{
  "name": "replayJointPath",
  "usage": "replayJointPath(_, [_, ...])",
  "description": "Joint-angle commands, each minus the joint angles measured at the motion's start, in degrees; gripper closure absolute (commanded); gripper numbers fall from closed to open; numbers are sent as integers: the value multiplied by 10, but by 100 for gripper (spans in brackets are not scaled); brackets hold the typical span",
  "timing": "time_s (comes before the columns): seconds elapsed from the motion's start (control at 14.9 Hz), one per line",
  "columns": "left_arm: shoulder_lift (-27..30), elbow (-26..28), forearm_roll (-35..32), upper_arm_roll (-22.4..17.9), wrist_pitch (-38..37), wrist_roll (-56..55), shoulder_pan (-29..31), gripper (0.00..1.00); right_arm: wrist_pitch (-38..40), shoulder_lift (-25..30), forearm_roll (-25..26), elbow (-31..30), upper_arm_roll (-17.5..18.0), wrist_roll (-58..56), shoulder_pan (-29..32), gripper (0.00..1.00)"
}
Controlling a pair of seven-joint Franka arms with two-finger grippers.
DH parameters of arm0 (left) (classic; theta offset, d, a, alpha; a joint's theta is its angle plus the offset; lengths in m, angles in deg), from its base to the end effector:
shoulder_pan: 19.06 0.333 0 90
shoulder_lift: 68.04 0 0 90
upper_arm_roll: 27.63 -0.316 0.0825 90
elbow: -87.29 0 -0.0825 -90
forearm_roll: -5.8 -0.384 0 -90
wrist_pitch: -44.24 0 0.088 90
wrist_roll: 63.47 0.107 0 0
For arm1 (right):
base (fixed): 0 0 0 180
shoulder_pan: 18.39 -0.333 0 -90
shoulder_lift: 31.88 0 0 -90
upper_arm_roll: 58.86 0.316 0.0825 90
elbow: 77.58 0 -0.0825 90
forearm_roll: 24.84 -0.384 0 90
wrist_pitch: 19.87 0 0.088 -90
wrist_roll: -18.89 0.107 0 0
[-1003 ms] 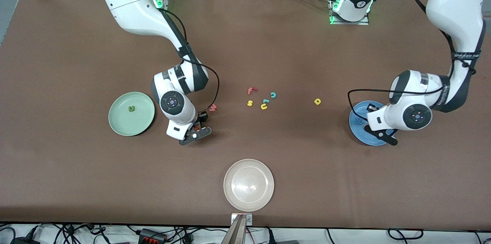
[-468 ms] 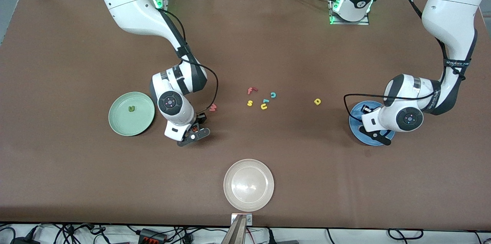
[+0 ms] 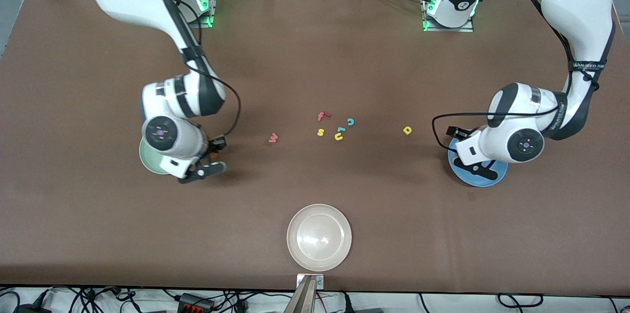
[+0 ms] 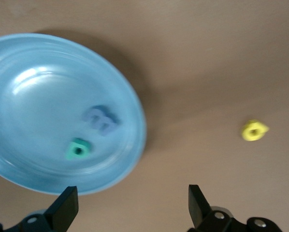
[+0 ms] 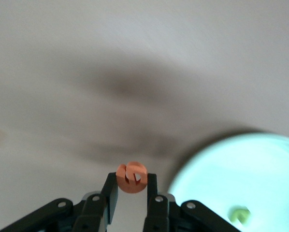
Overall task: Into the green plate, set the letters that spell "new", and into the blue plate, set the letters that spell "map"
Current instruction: 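Drop e on green plate with the right gripper while the left gripper returns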
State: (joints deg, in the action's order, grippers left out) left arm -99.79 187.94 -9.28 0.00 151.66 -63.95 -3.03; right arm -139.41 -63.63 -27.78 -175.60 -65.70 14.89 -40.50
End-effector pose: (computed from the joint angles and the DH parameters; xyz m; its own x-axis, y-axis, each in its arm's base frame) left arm 0.6109 -0.0841 0.2578 0.8911 -0.2867 -0.3518 -0.2926 -0.9555 0.0377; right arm 0.6267 0.1808 0.2573 0.9352 0.3082 -0.1742 0.3148 -0.9491 0.0110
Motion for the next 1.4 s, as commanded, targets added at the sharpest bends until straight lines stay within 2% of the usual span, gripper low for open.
replayJointPath(0.0, [9,24,9,55,-6,-108,4,0,-57,79,23,-134,-16,-32,0,92])
replayJointPath(0.07, [7,30,9,71,-4,-163,2,0,-74,84,23,-154,-32,-57,3,92])
replayJointPath(0.27, [-16,36,9,97,10,-332,-7,0,-107,83,23,-178,-35,-91,35,92])
replayJointPath(0.54, [-17,110,8,97,138,-434,-12,0,-150,52,22,-177,-35,-92,38,90])
replayJointPath(0.6, [-16,125,8,97,165,-440,-13,0,-166,43,22,-177,-35,-91,38,88])
replayJointPath(0.67, [-16,138,8,97,191,-440,-9,0,-175,37,21,-176,-35,-88,38,54])
replayJointPath(0.74, [-16,141,7,96,205,-440,-7,3,-177,36,19,-174,-35,-87,38,4])
replayJointPath(0.8, [-18,142,6,96,212,-439,-7,12,-173,41,19,-174,-35,-82,38,0])
replayJointPath(0.94, [-18,145,2,95,213,-439,-7,31,-161,67,17,-172,-35,-78,36,0])
replayJointPath(1.0, [-20,145,1,94,213,-438,-7,35,-144,80,18,-162,-34,-75,32,0])
replayJointPath(1.2, [-30,146,1,87,237,-434,-7,35,-56,81,10,-87,-29,-46,5,0])
replayJointPath(1.34, [-34,146,-9,83,240,-433,-6,35,-46,72,10,-62,-29,41,-29,0])
